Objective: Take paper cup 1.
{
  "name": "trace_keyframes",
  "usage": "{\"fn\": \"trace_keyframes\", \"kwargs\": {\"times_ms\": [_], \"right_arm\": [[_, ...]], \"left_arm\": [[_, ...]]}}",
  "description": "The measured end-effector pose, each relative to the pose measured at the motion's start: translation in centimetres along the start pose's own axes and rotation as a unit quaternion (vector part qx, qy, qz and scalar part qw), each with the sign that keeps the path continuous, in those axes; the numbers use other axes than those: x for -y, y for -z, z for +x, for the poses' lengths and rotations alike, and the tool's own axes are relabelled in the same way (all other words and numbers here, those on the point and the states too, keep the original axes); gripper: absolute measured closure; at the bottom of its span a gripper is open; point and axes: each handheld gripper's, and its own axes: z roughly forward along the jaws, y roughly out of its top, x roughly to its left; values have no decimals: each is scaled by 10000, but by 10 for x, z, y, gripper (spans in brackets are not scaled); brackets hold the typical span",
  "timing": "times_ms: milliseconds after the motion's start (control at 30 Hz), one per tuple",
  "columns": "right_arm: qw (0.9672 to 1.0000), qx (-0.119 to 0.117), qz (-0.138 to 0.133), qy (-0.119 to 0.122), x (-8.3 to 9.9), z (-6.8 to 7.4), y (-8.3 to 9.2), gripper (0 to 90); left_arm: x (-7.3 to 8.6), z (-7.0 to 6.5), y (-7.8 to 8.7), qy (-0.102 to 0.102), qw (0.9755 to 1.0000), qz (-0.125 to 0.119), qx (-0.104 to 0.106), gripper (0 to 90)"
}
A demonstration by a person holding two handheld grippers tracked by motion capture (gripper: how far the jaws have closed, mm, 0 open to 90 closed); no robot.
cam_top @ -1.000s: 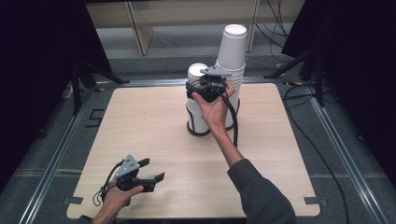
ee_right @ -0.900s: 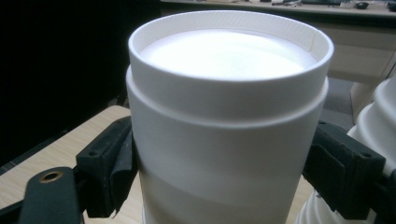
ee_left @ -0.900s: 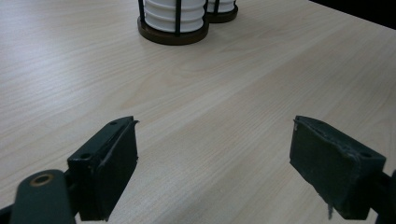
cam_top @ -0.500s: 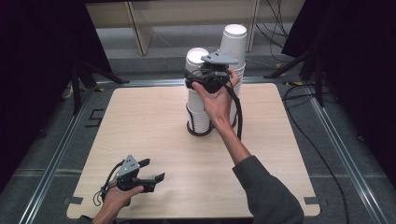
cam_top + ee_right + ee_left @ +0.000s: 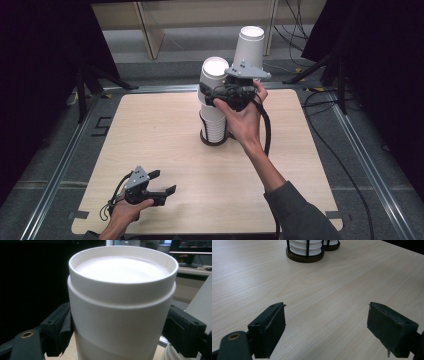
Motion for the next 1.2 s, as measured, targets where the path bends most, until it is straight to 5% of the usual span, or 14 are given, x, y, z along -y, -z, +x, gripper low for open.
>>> {"fn": "trace_keyframes", "kwargs": {"times_ms": [200,667,1200], "right_arm": [[9991,-396,170,-39,32,8,14,176],[9958,-781,434,-209,89,9,11,176],[9884,-1248,839,-225,128,22,9,176]], "left_arm": [[0,0,-1,53,9999,-98,47,148],[0,1,-1,6,10000,-56,71,148],[-1,1,-1,17,9999,-89,104,148]]}}
